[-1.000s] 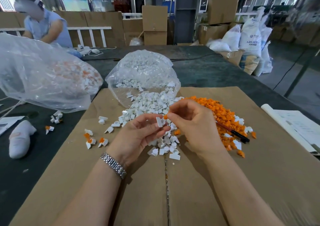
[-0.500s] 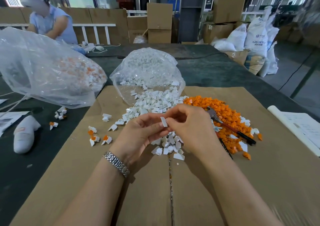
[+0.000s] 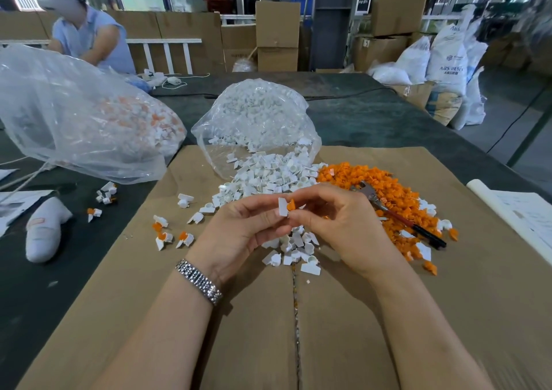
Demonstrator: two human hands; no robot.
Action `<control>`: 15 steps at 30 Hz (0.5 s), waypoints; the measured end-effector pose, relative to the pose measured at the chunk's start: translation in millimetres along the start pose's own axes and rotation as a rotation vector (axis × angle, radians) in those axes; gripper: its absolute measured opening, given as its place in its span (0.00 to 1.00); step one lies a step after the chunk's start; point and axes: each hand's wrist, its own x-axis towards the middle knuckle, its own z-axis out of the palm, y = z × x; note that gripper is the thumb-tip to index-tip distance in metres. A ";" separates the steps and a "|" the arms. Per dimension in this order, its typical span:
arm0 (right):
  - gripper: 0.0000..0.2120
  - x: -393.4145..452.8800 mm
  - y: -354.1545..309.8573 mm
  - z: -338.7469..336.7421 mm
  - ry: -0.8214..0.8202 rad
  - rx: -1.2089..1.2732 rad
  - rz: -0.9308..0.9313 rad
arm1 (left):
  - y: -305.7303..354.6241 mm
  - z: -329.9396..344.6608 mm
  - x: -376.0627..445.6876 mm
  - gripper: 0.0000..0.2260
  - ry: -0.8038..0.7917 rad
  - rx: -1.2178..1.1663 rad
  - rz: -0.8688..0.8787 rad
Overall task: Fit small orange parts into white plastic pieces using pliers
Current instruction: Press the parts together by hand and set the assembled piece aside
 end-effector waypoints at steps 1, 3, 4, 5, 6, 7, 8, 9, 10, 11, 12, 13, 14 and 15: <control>0.10 -0.5 1.7 0.8 0.014 -0.011 -0.005 | -0.6 0.1 0.1 0.12 -0.001 0.010 0.008; 0.11 -0.9 4.1 1.5 0.037 -0.049 -0.021 | -1.0 0.9 -0.3 0.12 0.004 0.027 0.028; 0.11 -1.2 4.7 1.8 0.049 -0.071 -0.033 | -1.0 1.4 -0.6 0.12 0.013 0.036 0.040; 0.11 -1.7 4.9 2.4 0.061 -0.093 -0.052 | -1.2 1.9 -1.0 0.12 0.023 0.048 0.054; 0.11 -2.3 4.7 3.2 0.075 -0.117 -0.074 | -1.3 2.2 -1.4 0.12 0.032 0.059 0.067; 0.11 -2.7 4.6 4.0 0.089 -0.144 -0.101 | -1.7 2.8 -1.7 0.12 0.038 0.062 0.075; 0.11 -3.0 4.8 4.7 0.100 -0.173 -0.128 | -2.2 3.0 -2.0 0.11 0.043 0.060 0.078; 0.10 -3.1 5.1 5.2 0.104 -0.203 -0.151 | -2.6 3.1 -1.9 0.10 0.049 0.054 0.074; 0.10 -3.2 5.5 5.6 0.105 -0.228 -0.167 | -3.1 3.1 -1.8 0.09 0.054 0.049 0.064; 0.09 -3.1 6.1 5.6 0.104 -0.246 -0.179 | -3.1 3.3 -1.5 0.07 0.057 0.041 0.047; 0.09 -3.0 6.6 5.5 0.107 -0.259 -0.191 | -2.7 3.2 -1.3 0.05 0.056 0.028 0.023; 0.09 -2.9 7.2 5.4 0.112 -0.270 -0.203 | -1.9 3.1 -1.0 0.04 0.048 0.005 -0.003; 0.09 -2.9 7.5 5.7 0.114 -0.278 -0.213 | -1.0 2.8 -0.9 0.05 0.037 -0.019 -0.026; 0.09 -2.9 7.5 6.4 0.110 -0.285 -0.220 | -0.1 2.6 -0.7 0.05 0.026 -0.036 -0.040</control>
